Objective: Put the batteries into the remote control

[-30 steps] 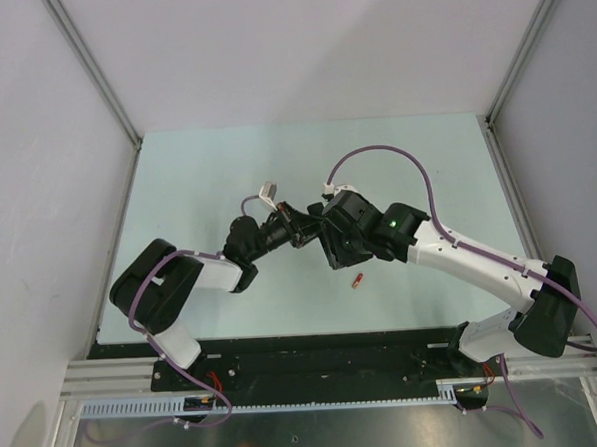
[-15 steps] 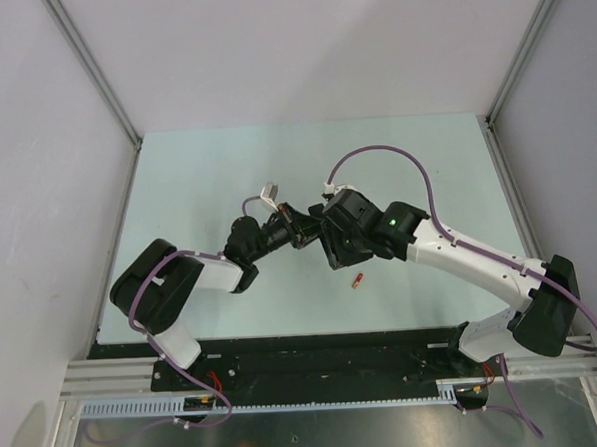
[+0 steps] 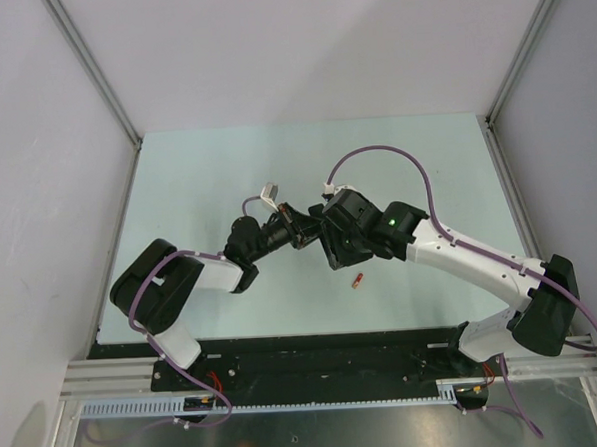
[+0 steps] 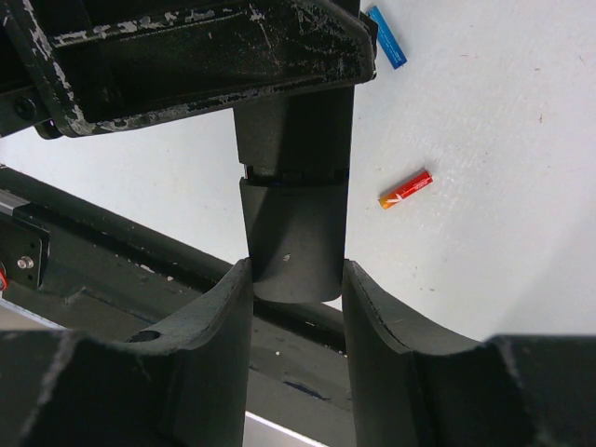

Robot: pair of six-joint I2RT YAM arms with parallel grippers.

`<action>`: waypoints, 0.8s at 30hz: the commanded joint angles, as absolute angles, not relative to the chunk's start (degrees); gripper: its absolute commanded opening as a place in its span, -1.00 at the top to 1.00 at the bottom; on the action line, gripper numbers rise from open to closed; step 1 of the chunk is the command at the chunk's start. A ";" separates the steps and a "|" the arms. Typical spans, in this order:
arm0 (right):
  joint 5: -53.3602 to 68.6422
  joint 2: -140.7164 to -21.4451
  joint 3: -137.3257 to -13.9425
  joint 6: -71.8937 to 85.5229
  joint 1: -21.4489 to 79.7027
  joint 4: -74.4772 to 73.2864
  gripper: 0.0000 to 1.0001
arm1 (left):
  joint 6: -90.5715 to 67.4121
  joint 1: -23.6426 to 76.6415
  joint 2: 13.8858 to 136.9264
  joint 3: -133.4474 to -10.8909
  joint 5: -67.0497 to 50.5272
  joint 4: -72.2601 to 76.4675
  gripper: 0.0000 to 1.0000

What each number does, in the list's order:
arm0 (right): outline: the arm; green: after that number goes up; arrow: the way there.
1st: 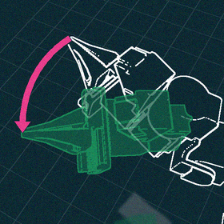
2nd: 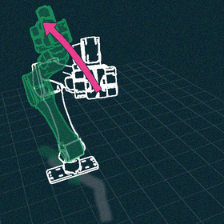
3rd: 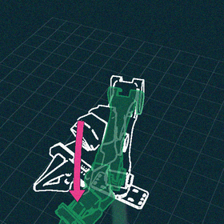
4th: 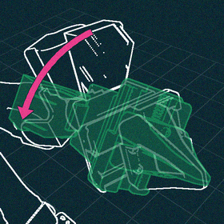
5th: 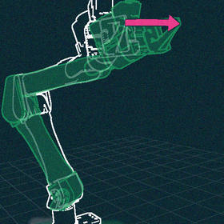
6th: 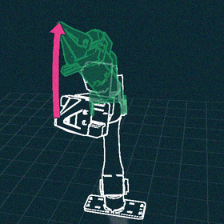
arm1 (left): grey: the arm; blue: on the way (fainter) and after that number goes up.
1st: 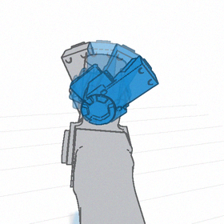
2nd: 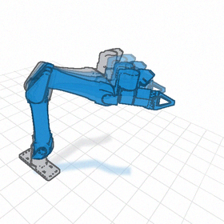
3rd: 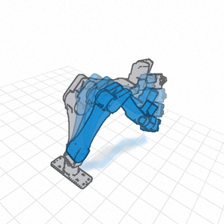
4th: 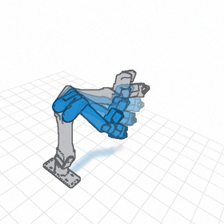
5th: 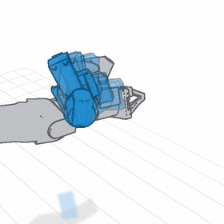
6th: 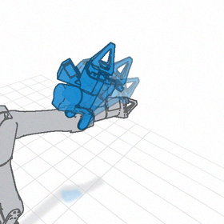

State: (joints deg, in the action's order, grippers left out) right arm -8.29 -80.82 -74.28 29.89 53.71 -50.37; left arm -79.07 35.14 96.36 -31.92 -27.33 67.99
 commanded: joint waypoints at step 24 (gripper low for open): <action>-9.32 -78.31 -75.15 30.50 52.65 -48.69 -0.28 | -79.19 35.95 96.06 -33.40 -27.33 69.96 1.00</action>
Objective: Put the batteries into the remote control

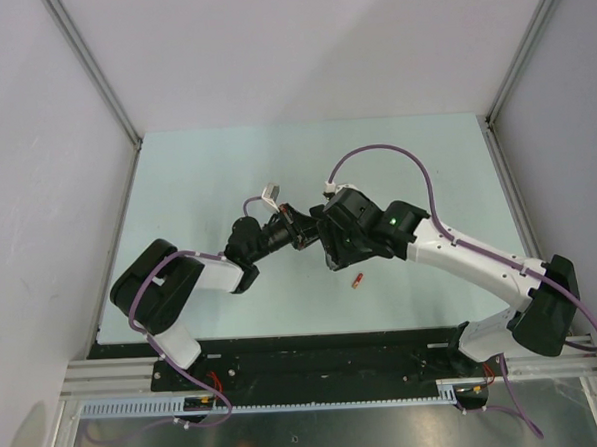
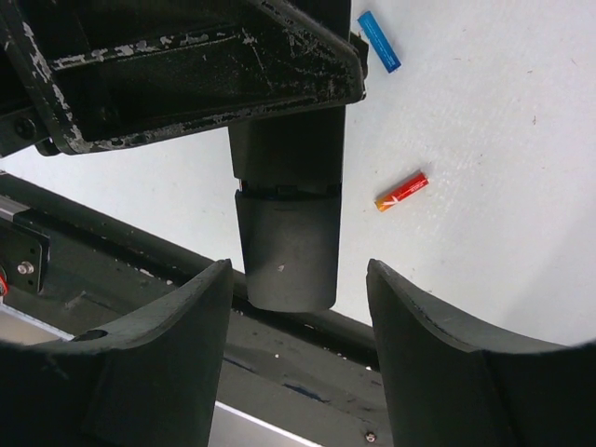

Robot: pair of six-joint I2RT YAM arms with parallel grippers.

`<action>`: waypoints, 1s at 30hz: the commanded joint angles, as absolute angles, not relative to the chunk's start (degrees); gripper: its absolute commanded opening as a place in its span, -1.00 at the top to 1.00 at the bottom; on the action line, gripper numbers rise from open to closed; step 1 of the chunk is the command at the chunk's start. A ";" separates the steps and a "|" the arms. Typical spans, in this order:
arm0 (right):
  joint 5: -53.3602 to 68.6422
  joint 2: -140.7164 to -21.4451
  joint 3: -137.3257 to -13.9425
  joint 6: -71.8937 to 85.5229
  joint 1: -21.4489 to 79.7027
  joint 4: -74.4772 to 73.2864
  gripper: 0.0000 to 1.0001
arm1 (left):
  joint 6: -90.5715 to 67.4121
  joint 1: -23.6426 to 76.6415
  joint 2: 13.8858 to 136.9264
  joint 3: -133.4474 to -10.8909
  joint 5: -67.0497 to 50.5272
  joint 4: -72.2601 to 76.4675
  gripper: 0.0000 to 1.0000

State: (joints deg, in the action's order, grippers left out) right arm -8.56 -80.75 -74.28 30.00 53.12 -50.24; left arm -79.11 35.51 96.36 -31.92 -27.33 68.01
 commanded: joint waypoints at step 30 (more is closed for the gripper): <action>32.40 -58.28 -47.03 42.27 28.83 -8.29 -0.57 | -84.55 35.86 91.32 -31.90 -32.87 69.70 1.00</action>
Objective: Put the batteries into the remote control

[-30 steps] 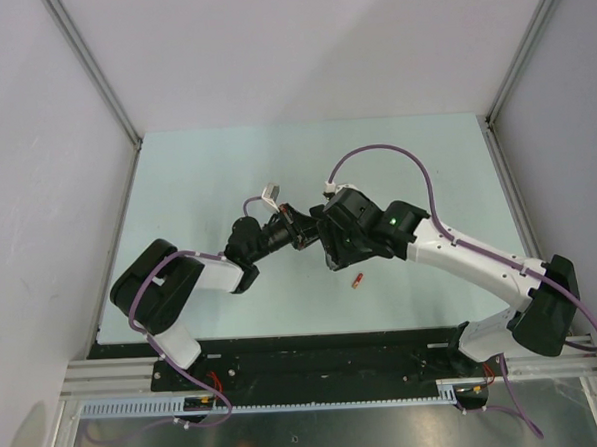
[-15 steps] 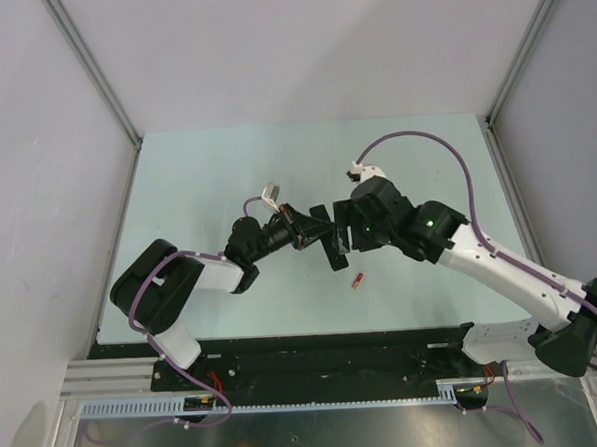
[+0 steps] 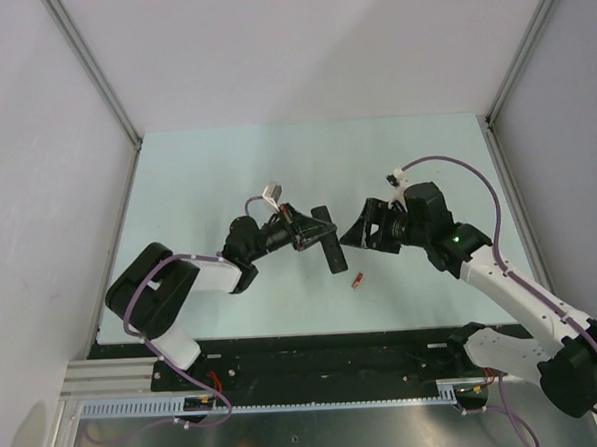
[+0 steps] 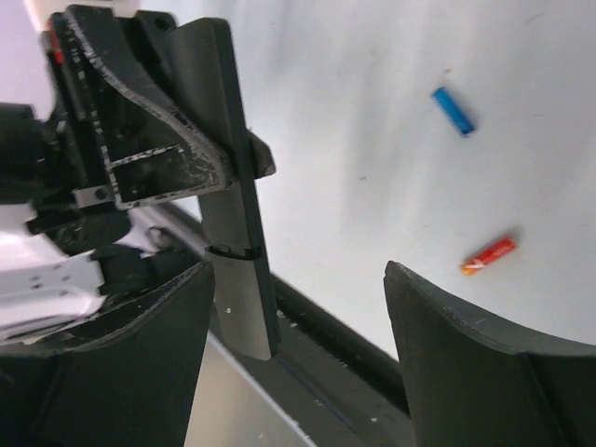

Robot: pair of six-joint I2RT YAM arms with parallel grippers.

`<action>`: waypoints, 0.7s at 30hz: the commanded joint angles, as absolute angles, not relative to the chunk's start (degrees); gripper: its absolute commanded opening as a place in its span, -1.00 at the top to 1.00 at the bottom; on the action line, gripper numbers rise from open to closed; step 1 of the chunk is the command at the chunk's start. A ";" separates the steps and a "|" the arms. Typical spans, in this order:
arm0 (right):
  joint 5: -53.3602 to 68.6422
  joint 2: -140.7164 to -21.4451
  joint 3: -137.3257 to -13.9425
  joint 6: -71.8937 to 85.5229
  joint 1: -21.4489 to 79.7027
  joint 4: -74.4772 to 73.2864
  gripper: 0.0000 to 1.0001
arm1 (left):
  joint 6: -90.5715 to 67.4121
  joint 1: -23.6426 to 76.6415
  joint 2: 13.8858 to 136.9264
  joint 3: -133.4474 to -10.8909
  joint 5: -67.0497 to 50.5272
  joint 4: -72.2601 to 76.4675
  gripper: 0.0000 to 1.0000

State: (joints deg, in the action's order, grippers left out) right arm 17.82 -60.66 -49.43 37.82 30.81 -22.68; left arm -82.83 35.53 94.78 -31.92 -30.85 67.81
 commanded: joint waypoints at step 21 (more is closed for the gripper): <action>44.82 -63.10 -38.85 45.88 29.97 7.20 -0.30 | -84.46 36.30 87.10 -33.92 -33.05 66.10 1.00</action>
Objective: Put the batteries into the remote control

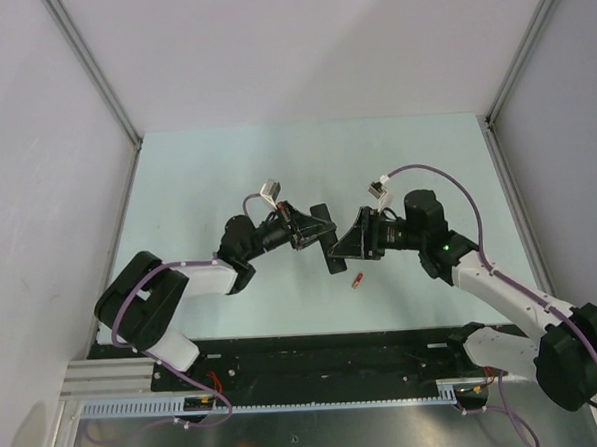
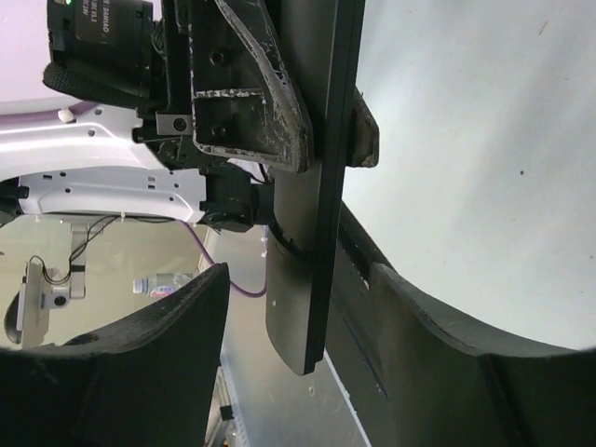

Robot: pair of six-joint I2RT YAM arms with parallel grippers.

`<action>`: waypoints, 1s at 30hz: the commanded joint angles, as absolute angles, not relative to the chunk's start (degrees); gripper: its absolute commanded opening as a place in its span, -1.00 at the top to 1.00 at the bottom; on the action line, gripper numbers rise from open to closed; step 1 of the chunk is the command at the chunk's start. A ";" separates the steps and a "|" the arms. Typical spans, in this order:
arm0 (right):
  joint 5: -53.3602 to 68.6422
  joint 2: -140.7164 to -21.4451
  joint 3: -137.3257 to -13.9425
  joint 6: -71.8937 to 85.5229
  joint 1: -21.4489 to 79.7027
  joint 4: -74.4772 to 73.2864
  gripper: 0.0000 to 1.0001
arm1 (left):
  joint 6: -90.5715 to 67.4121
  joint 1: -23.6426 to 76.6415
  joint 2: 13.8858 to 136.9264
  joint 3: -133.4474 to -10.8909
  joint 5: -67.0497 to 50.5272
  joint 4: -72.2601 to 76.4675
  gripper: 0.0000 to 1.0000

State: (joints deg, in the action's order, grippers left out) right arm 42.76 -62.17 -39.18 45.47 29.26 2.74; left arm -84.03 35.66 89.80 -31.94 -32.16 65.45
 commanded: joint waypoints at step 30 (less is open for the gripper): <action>45.53 -66.09 -37.97 47.11 30.76 9.67 0.62 | -84.11 36.56 84.64 -34.63 -32.96 64.34 1.00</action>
State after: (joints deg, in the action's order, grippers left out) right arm 45.17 -65.80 -38.57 48.12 30.52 8.40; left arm -83.33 35.94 87.50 -32.36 -32.18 62.13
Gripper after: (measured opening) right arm 0.279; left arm 0.137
